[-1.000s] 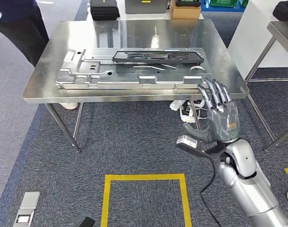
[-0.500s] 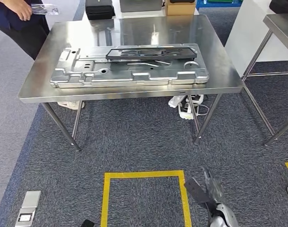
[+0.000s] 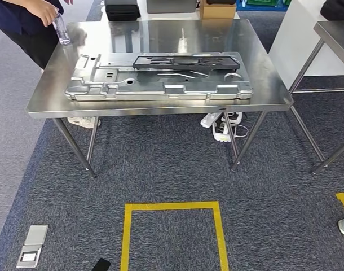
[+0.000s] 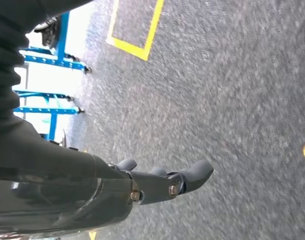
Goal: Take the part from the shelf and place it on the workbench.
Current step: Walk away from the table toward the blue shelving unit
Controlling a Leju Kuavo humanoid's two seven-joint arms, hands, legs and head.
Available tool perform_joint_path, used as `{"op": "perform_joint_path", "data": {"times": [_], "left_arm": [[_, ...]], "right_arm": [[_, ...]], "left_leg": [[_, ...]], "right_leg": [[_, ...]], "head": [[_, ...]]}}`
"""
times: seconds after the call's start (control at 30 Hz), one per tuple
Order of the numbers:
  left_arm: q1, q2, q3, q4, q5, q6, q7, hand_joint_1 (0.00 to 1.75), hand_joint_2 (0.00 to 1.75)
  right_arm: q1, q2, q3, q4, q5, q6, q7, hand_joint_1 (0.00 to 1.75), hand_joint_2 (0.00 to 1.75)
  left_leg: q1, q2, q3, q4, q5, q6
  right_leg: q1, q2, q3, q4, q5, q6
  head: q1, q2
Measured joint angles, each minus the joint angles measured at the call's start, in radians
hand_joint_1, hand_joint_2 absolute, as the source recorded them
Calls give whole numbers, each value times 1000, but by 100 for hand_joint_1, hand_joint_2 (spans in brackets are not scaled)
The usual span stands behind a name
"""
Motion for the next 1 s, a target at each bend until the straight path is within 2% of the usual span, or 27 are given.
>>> {"op": "perform_joint_path", "data": {"times": [0.03, 0.1, 0.13, 0.17, 0.2, 0.27, 0.3, 0.33, 0.43, 0.5, 0.53, 0.6, 0.63, 0.67, 0.7, 0.77, 0.8, 0.83, 0.87, 0.9, 0.97, 1.0], "left_arm": [[0, 0, -1, 0, 2, 1, 0, 0, 175], [2, 3, -12, -2, 22, 4, 1, 0, 175], [4, 6, -22, -5, 40, 5, 0, 0, 175], [6, 9, -35, -9, 63, 3, -2, 0, 175], [7, 13, -48, -16, 87, 0, -4, 0, 175], [8, 21, -75, -32, 138, -12, -11, 0, 175], [8, 25, -90, -40, 165, -18, -16, 0, 175], [9, 29, -104, -46, 191, -25, -20, 0, 175], [17, 42, -145, -60, 264, -44, -31, 0, 175], [30, 52, -173, -65, 314, -57, -39, 0, 175], [39, 57, -188, -66, 341, -64, -44, 0, 175], [63, 67, -222, -68, 402, -81, -54, 0, 175], [77, 71, -238, -68, 431, -89, -59, 0, 175], [94, 75, -252, -67, 458, -97, -62, 0, 175], [110, 79, -267, -67, 484, -104, -66, 0, 175], [141, 87, -295, -67, 535, -118, -75, 0, 175], [154, 92, -310, -67, 559, -125, -79, 0, 175], [165, 96, -325, -66, 583, -131, -84, 0, 175], [175, 100, -340, -66, 608, -138, -88, 0, 175], [185, 104, -356, -66, 635, -145, -92, 0, 175], [204, 114, -390, -66, 690, -160, -101, 0, 87], [210, 119, -409, -67, 719, -167, -106, 0, 44]], "right_arm": [[1, 1, -2, 6, 0, -1, -3, 0, 175], [9, 2, -6, 16, -8, -10, -22, 0, 175], [16, 2, -8, 21, -17, -14, -32, 0, 175], [24, 2, -10, 26, -30, -16, -41, 0, 175], [33, 2, -10, 31, -43, -16, -47, 0, 175], [52, 1, -10, 39, -72, -16, -57, 0, 175], [60, 1, -10, 41, -87, -15, -62, 0, 175], [67, 1, -10, 43, -101, -14, -67, 0, 175], [83, 1, -10, 45, -141, -10, -79, 0, 175], [87, 1, -10, 42, -169, -7, -87, 0, 175], [88, 0, -10, 38, -184, -6, -91, 0, 175], [86, 0, -10, 22, -217, -3, -102, 0, 175], [84, 0, -10, 13, -233, 0, -106, 0, 175], [82, -1, -10, 2, -247, 2, -111, 0, 175], [80, -1, -9, -11, -262, 5, -115, 0, 175], [72, -2, -9, -40, -291, 10, -124, 0, 175], [68, -2, -8, -53, -305, 12, -129, 0, 175], [64, -3, -8, -65, -319, 14, -133, 0, 175], [62, -3, -8, -76, -332, 15, -137, 0, 175], [61, -5, -7, -85, -347, 17, -142, 0, 131], [64, -8, -4, -100, -378, 23, -150, 0, 44], [68, -10, -1, -104, -394, 26, -154, 0, 0]], "left_leg": [[1, 3, -1, -2, 3, 4], [-2, 8, -5, -1, 6, 8], [-3, 10, -7, 1, 7, 9], [-4, 11, -8, 2, 7, 10], [-4, 11, -9, 4, 7, 10], [-5, 10, -9, 9, 4, 6], [-8, 10, -11, 13, 2, 2], [-10, 10, -13, 17, 0, -3], [-12, 11, -17, 21, 1, -13], [-9, 10, -26, 45, -23, -23], [-6, 9, -41, 83, -50, -29], [-2, 8, -94, 207, -118, -39], [0, 8, -118, 264, -140, -41], [1, 7, -128, 290, -142, -42], [1, 7, -120, 278, -123, -42], [1, 7, -59, 155, -52, -36], [0, 7, -29, 90, -26, -31], [-2, 6, -9, 45, -12, -28], [-4, 6, -2, 24, -10, -25], [-6, 6, -1, 20, -12, -22], [-7, 6, -2, 14, -9, -15], [-7, 6, -2, 12, -8, -14]], "right_leg": [[-1, 1, -17, 44, -32, 2], [0, 1, -65, 171, -100, 5], [-1, 1, -82, 219, -118, 6], [-1, 1, -82, 235, -116, 7], [-1, 1, -63, 209, -96, 8], [-1, 1, 9, 81, -37, 6], [0, 1, 38, 22, -18, 3], [0, 1, 54, -15, -10, 0], [3, 2, 56, -30, -10, -13], [1, -1, 55, -32, -7, -23], [-1, -2, 53, -33, -5, -28], [-2, -5, 49, -33, -4, -34], [-2, -5, 47, -33, -3, -35], [-2, -5, 47, -33, -3, -35], [-2, -5, 48, -33, -3, -35], [-2, -4, 51, -33, -3, -34], [0, -4, 51, -32, -4, -32], [1, -4, 50, -31, -3, -28], [2, -4, 48, -31, -3, -23], [2, -4, 47, -32, -1, -17], [1, -3, 48, -33, -3, -6], [1, -2, 49, -36, -1, -10]], "head": [[0, 0], [0, 0], [0, 0], [0, 0], [0, 0], [0, 0], [0, 0], [0, 0], [0, 0], [0, 0], [-1, 0], [-1, 0], [-1, 0], [0, 0], [0, 0], [0, 0], [0, 0], [0, 0], [0, 0], [0, 0], [0, 0], [0, 0]]}}
